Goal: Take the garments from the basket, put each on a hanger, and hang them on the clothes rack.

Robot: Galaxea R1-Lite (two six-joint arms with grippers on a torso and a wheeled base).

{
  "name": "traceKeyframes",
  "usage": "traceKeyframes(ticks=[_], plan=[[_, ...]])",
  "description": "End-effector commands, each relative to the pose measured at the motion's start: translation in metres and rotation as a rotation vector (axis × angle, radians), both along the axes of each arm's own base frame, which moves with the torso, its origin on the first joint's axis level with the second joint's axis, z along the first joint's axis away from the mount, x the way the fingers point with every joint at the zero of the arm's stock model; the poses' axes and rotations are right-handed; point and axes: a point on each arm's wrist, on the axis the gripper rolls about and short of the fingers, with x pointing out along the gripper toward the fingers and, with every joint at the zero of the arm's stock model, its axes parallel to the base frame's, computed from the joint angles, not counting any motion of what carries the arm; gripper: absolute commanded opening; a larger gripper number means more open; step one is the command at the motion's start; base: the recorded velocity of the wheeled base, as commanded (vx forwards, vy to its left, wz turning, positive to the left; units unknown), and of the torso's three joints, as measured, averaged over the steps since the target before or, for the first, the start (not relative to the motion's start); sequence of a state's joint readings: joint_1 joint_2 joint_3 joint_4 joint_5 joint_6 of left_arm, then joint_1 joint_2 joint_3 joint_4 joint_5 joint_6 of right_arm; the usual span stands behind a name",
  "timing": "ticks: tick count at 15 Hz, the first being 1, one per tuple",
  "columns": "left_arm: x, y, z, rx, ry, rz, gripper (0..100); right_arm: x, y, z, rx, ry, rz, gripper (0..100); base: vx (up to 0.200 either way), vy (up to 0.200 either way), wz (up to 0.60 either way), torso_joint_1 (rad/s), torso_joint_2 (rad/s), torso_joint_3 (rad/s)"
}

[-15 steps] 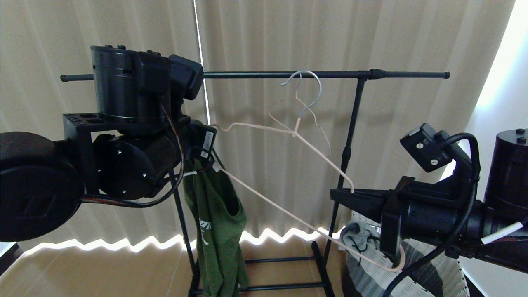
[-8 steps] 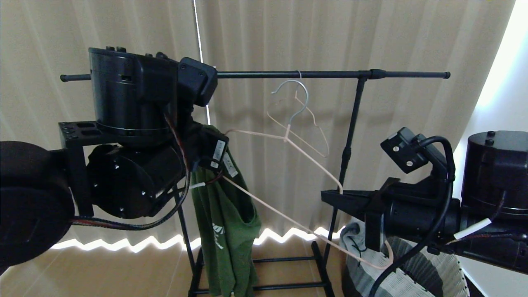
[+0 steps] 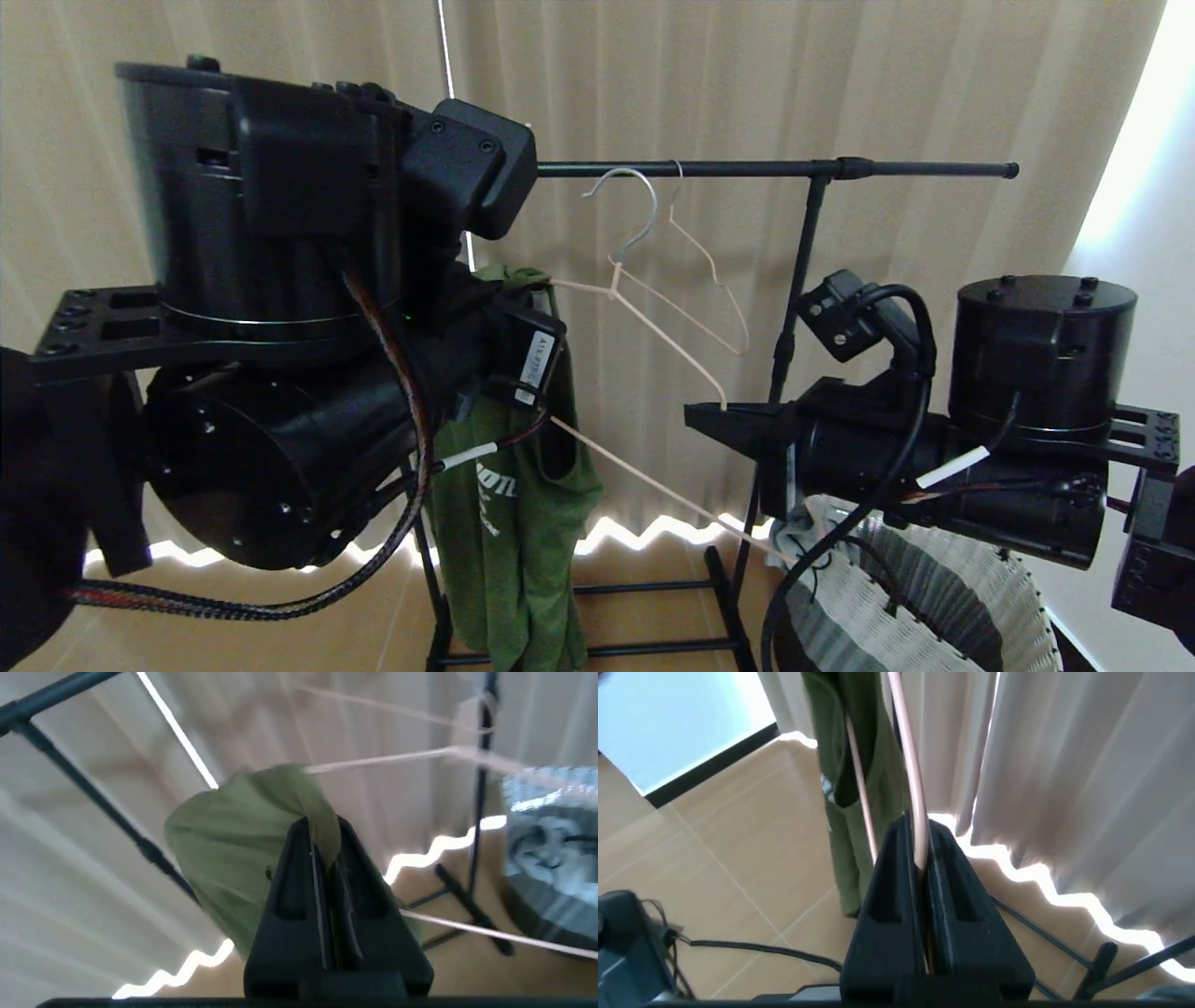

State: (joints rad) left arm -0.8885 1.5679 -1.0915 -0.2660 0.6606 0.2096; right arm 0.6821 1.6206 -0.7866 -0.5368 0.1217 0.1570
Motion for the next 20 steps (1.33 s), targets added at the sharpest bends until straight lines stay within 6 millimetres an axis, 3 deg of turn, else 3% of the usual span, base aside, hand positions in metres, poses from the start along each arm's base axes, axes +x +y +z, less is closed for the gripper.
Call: traceKeyframes(ticks=[1,5,9,12,15,16,20], plan=[[-0.006,-0.001,0.003,-0.012,-0.004,-0.042,0,0.009,0.008,-0.008,-0.015,0.018,0.002,0,0.0,0.0,0.0,0.0,0.0,0.0],[-0.011,-0.003,0.006,-0.027,0.004,-0.137,0,0.015,0.012,-0.007,-0.012,0.015,0.003,0,0.0,0.0,0.0,0.0,0.0,0.0],[-0.014,-0.005,-0.005,0.003,0.029,-0.149,0,0.017,0.014,-0.002,-0.002,-0.002,0.004,0,0.0,0.0,0.0,0.0,0.0,0.0],[-0.016,0.002,-0.02,0.045,0.062,-0.141,0,0.012,0.01,0.008,0.017,-0.028,0.001,0,0.0,0.0,0.0,0.0,0.0,0.0],[-0.017,0.004,-0.02,0.045,0.063,-0.141,0,0.0,0.0,0.022,0.038,-0.055,0.001,0,0.0,0.0,0.0,0.0,0.0,0.0],[-0.017,0.004,-0.021,0.047,0.065,-0.14,100,-0.003,-0.002,0.025,0.044,-0.064,0.002,0,0.0,0.0,0.0,0.0,0.0,0.0],[-0.018,0.007,-0.027,0.06,0.077,-0.135,100,-0.014,-0.011,0.037,0.071,-0.095,0.001,0,0.0,0.0,0.0,0.0,0.0,0.0]])
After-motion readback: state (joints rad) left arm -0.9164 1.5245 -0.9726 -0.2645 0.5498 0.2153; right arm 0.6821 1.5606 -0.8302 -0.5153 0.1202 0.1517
